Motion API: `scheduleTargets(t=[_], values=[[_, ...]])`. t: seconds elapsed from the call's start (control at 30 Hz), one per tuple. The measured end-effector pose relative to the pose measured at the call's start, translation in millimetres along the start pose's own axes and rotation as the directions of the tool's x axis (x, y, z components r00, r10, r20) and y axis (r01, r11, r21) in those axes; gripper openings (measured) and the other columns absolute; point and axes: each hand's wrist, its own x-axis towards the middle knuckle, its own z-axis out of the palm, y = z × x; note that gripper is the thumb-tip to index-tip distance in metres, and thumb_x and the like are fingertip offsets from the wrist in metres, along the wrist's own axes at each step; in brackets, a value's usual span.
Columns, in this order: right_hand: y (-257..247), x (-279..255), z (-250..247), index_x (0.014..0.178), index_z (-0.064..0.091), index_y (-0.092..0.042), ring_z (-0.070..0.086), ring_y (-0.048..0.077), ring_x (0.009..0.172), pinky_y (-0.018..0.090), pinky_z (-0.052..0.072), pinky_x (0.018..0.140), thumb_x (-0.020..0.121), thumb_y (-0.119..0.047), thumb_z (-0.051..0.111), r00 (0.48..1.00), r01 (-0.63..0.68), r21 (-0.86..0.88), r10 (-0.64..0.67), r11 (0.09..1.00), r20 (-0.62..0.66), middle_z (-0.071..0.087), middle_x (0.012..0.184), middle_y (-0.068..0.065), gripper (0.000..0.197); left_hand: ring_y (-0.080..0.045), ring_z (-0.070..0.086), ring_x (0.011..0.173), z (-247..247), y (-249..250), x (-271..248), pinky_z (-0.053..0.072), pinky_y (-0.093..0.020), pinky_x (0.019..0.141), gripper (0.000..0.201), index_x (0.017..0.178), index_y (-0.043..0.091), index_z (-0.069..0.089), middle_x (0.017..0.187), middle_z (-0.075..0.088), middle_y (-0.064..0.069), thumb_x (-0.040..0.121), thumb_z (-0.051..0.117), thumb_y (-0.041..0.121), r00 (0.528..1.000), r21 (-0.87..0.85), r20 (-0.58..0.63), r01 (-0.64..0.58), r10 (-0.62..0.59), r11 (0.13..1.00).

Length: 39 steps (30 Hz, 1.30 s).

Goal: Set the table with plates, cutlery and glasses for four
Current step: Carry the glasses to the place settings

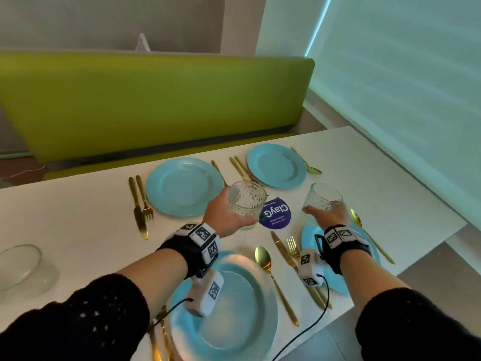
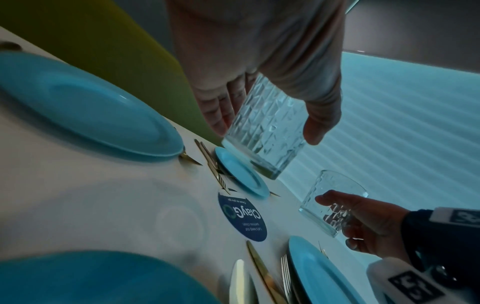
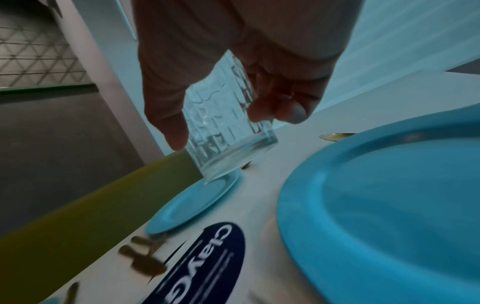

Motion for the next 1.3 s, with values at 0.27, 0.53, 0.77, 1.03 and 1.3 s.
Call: scheduleTargets(t=[0.27,0.53,0.77,1.03,1.3], values=[[0,91,-7,0.131,0.043,-0.007,0.056,0.035,0.113,0.041,0.049,0.094,0.056,-0.046,0.084,0.994,-0.109,0.034,0.11,0.993,-0.018,0.058,0.125,0.016,0.094,-0.018,0.055,0.117,59,13,59,0.046,-0.024,0.087,0.092,0.137,0.018,0.039,0.132,0.056,-0.001,0.059,0.086,0.032,0.997,0.048,0.038,0.069,-0.071,0.996],[4,124,6,0.135,0.039,-0.012,0.057,0.035,0.114,0.042,0.047,0.093,0.059,-0.044,0.082,0.988,-0.153,0.059,0.152,0.987,0.018,0.057,0.127,0.015,0.093,-0.015,0.061,0.105,83,6,88,0.057,-0.035,0.087,0.093,0.13,0.023,0.043,0.12,0.062,0.004,0.05,0.088,0.037,0.991,0.074,0.057,0.118,-0.123,0.99],[8,141,9,0.133,0.037,-0.016,0.054,0.035,0.117,0.038,0.045,0.095,0.067,-0.033,0.081,0.988,-0.153,0.109,0.154,0.982,0.004,0.054,0.13,0.016,0.081,-0.015,0.06,0.108,96,7,100,0.056,-0.031,0.086,0.091,0.132,0.023,0.043,0.122,0.061,0.004,0.054,0.088,0.035,0.991,0.074,0.05,0.123,-0.127,0.99],[17,157,14,0.133,0.036,-0.024,0.056,0.034,0.113,0.04,0.046,0.092,0.069,-0.029,0.08,0.983,-0.181,0.197,0.184,0.963,0.005,0.054,0.129,0.014,0.078,-0.016,0.058,0.111,110,5,107,0.054,-0.03,0.087,0.092,0.134,0.025,0.042,0.125,0.061,0.004,0.054,0.087,0.035,0.988,0.081,0.08,0.128,-0.135,0.988],[23,170,19,0.131,0.036,-0.028,0.06,0.033,0.109,0.042,0.049,0.094,0.061,-0.031,0.085,0.98,-0.192,0.232,0.198,0.954,-0.004,0.054,0.128,0.013,0.086,-0.018,0.057,0.114,119,10,113,0.05,-0.029,0.092,0.091,0.135,0.024,0.04,0.129,0.059,0.002,0.058,0.086,0.035,0.988,0.121,0.098,0.108,-0.12,0.987]])
